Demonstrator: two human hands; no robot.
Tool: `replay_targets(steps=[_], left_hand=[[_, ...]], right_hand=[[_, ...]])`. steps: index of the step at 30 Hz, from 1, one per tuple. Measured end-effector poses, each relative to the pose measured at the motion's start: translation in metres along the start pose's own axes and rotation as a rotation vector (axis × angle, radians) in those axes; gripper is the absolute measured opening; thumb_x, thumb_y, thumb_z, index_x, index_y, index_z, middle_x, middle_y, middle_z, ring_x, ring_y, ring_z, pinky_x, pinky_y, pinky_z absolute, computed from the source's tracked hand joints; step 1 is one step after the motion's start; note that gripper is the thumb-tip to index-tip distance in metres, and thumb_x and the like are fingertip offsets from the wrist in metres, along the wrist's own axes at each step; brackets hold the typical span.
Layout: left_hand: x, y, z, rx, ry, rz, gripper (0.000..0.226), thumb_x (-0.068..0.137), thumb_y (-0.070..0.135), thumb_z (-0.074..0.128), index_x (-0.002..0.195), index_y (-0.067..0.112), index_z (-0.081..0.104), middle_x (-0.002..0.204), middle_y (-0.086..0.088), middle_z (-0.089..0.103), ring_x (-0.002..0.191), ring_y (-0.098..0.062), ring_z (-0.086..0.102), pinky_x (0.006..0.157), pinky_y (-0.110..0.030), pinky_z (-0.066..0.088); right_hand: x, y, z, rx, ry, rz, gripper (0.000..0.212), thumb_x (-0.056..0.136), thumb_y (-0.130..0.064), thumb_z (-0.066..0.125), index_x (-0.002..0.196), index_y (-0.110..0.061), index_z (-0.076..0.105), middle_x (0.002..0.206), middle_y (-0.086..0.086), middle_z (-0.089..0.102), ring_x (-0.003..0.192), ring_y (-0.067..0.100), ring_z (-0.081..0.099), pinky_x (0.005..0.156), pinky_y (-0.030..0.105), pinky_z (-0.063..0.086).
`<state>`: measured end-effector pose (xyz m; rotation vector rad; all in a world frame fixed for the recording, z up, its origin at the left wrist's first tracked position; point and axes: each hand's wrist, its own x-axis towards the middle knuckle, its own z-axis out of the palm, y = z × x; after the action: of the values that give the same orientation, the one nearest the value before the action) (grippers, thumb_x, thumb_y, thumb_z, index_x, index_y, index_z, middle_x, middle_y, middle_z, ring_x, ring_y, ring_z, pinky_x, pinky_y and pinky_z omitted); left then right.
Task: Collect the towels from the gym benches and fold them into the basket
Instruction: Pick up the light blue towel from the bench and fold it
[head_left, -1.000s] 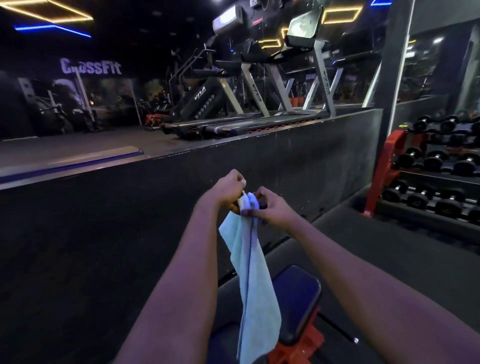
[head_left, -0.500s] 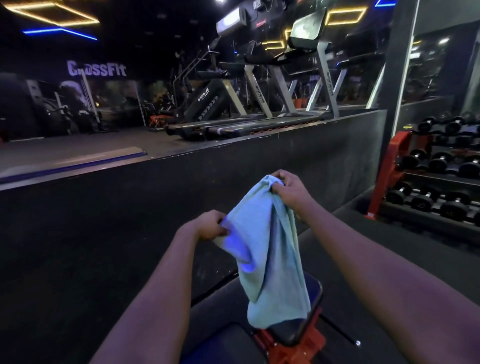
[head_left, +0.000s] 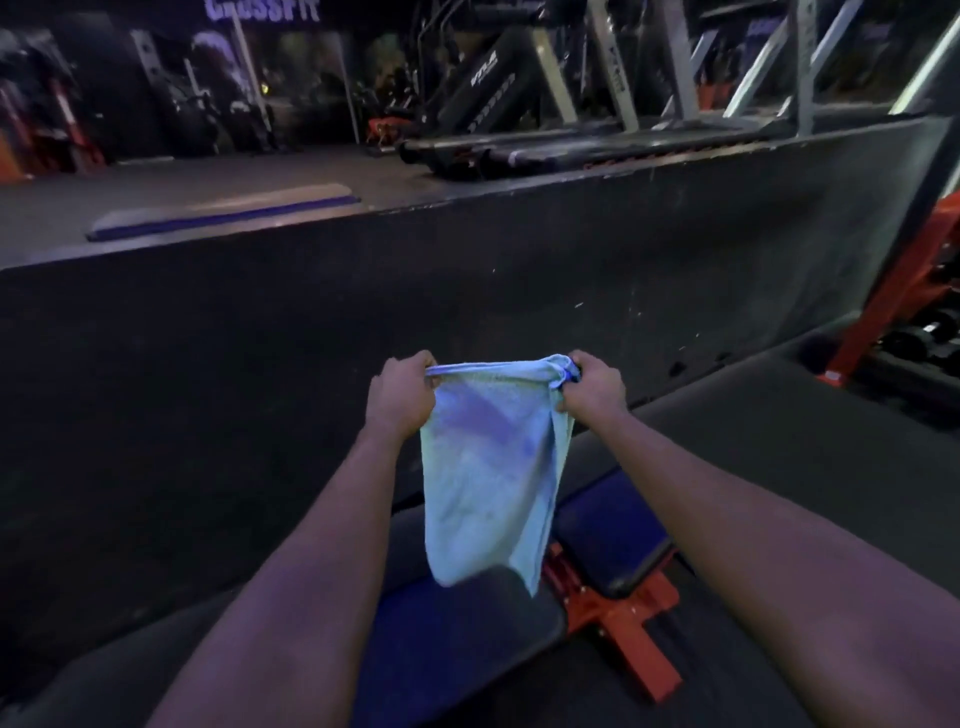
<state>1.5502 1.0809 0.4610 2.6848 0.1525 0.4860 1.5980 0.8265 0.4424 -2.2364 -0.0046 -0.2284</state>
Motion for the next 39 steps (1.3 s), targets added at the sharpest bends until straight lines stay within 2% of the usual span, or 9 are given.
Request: replay_targets(steps=[6, 12, 15, 21, 25, 31, 34, 36, 39], left_hand=[[-0.049, -0.051, 0.025, -0.111, -0.077, -0.094, 0.012, 0.084, 0.012, 0.052, 0.082, 0.022, 0.057, 0.062, -0.003, 0.057, 0.055, -0.025, 0.055, 0.052, -0.037, 0.047], [-0.121, -0.099, 0.092, -0.028, -0.418, -0.164, 0.007, 0.084, 0.013, 0.06, 0.086, 0.016, 0.065, 0.083, -0.012, 0.071, 0.081, -0.028, 0.067, 0.065, -0.027, 0.042], [-0.157, -0.121, 0.129, 0.026, -0.553, -0.229, 0.007, 0.083, 0.015, 0.06, 0.085, 0.02, 0.065, 0.088, -0.008, 0.073, 0.088, -0.027, 0.067, 0.068, -0.028, 0.044], [-0.189, -0.151, 0.182, 0.108, -0.661, -0.376, 0.013, 0.088, 0.026, 0.054, 0.08, 0.036, 0.05, 0.092, 0.0, 0.068, 0.101, -0.03, 0.053, 0.089, -0.042, 0.046], [-0.163, -0.178, 0.206, 0.039, -0.699, -0.394, 0.009, 0.083, 0.03, 0.054, 0.078, 0.036, 0.052, 0.086, 0.001, 0.068, 0.097, -0.029, 0.059, 0.087, -0.043, 0.048], [-0.079, -0.21, 0.281, -0.074, -0.718, -0.305, 0.003, 0.088, 0.022, 0.06, 0.091, 0.023, 0.06, 0.086, -0.011, 0.068, 0.087, -0.034, 0.064, 0.07, -0.037, 0.05], [-0.05, -0.23, 0.339, -0.055, -0.694, -0.45, 0.033, 0.09, 0.026, 0.062, 0.118, 0.01, 0.054, 0.11, -0.02, 0.065, 0.105, -0.04, 0.061, 0.082, -0.04, 0.048], [-0.049, -0.247, 0.38, -0.014, -0.755, -0.605, 0.063, 0.09, 0.037, 0.063, 0.136, 0.002, 0.04, 0.132, -0.025, 0.054, 0.122, -0.042, 0.053, 0.095, -0.042, 0.044], [-0.067, -0.269, 0.42, -0.015, -0.869, -0.69, 0.09, 0.083, 0.049, 0.067, 0.145, -0.004, 0.027, 0.143, -0.025, 0.044, 0.129, -0.039, 0.047, 0.103, -0.04, 0.04]], right_hand=[[-0.038, 0.031, 0.058, 0.083, -0.086, -0.011, 0.003, 0.073, -0.013, 0.057, 0.073, -0.016, 0.057, 0.064, 0.001, 0.06, 0.065, 0.019, 0.055, 0.054, 0.031, 0.039], [-0.094, 0.117, 0.116, -0.049, -0.345, 0.108, 0.006, 0.067, -0.022, 0.055, 0.061, -0.02, 0.053, 0.068, 0.005, 0.065, 0.074, 0.018, 0.061, 0.066, 0.036, 0.049], [-0.122, 0.159, 0.14, -0.114, -0.548, 0.202, 0.017, 0.064, -0.028, 0.059, 0.074, -0.016, 0.065, 0.075, 0.006, 0.068, 0.079, 0.017, 0.062, 0.07, 0.034, 0.051], [-0.143, 0.208, 0.182, -0.06, -0.828, 0.382, 0.032, 0.054, -0.013, 0.056, 0.084, -0.003, 0.064, 0.073, 0.013, 0.073, 0.07, 0.026, 0.074, 0.045, 0.02, 0.043], [-0.128, 0.207, 0.2, 0.002, -0.753, 0.478, 0.008, 0.063, -0.004, 0.055, 0.07, -0.003, 0.057, 0.061, 0.01, 0.06, 0.046, 0.017, 0.066, 0.04, 0.019, 0.038], [-0.072, 0.23, 0.252, 0.038, -0.547, 0.569, 0.006, 0.07, -0.011, 0.057, 0.067, -0.012, 0.062, 0.057, 0.004, 0.063, 0.061, 0.029, 0.069, 0.064, 0.035, 0.056], [-0.056, 0.261, 0.297, 0.053, -0.479, 0.65, 0.026, 0.072, -0.02, 0.064, 0.092, -0.036, 0.065, 0.092, 0.003, 0.071, 0.091, 0.025, 0.067, 0.084, 0.037, 0.052], [-0.057, 0.291, 0.333, -0.089, -0.498, 0.74, 0.06, 0.073, -0.028, 0.072, 0.13, -0.022, 0.053, 0.127, 0.01, 0.062, 0.118, 0.028, 0.058, 0.101, 0.039, 0.045], [-0.074, 0.314, 0.375, -0.245, -0.453, 0.821, 0.084, 0.075, -0.042, 0.077, 0.139, -0.002, 0.041, 0.138, 0.018, 0.048, 0.129, 0.036, 0.046, 0.106, 0.043, 0.036]])
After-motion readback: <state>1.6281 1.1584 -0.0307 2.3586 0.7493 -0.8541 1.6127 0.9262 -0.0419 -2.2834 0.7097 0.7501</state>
